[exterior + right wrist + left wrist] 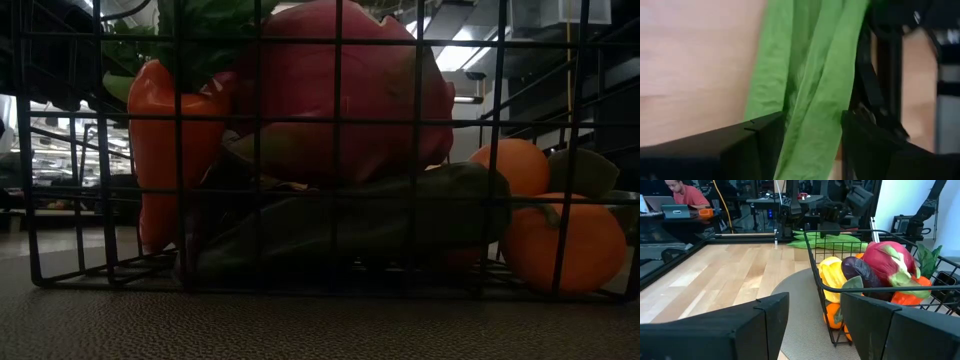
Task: Build produce basket
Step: Put the green leaf lettuce into the black wire basket
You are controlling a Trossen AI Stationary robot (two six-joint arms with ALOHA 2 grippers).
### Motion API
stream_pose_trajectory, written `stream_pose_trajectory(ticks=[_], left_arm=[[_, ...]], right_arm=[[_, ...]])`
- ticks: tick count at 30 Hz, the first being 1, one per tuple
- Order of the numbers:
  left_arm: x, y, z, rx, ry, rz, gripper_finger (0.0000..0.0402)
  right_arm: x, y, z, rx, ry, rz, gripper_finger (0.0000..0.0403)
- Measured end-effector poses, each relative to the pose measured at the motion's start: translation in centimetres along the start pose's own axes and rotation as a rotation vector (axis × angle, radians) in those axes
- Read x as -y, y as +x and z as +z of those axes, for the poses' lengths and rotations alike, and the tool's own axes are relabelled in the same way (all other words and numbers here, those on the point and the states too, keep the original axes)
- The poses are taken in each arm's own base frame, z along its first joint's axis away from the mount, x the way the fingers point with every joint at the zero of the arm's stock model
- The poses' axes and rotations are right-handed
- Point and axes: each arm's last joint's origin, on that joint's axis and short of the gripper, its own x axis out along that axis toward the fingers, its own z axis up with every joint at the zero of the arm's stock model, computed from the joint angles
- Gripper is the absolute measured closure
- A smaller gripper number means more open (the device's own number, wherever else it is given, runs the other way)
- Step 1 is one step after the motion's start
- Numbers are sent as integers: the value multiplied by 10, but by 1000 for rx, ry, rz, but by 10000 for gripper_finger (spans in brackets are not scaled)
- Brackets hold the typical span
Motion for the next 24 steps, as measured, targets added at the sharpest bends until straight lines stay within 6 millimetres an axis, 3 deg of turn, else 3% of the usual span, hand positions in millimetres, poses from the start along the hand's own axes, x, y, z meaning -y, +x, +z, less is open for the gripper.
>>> stream_pose_trajectory(ticks=[6,13,18,21,24], left_arm=[[0,0,0,3,9,1,232],[0,0,1,14,129,3,232],[0,0,2,20,129,4,232],[0,0,2,21,129,4,232],[0,0,2,21,129,7,232]], right_arm=[[-14,9,-6,-62,39,-55,208],[-32,21,-9,92,-1,85,208],[-37,28,-11,127,-76,74,212],[-37,28,-11,117,-89,66,244],[-36,26,-10,91,-96,38,311]])
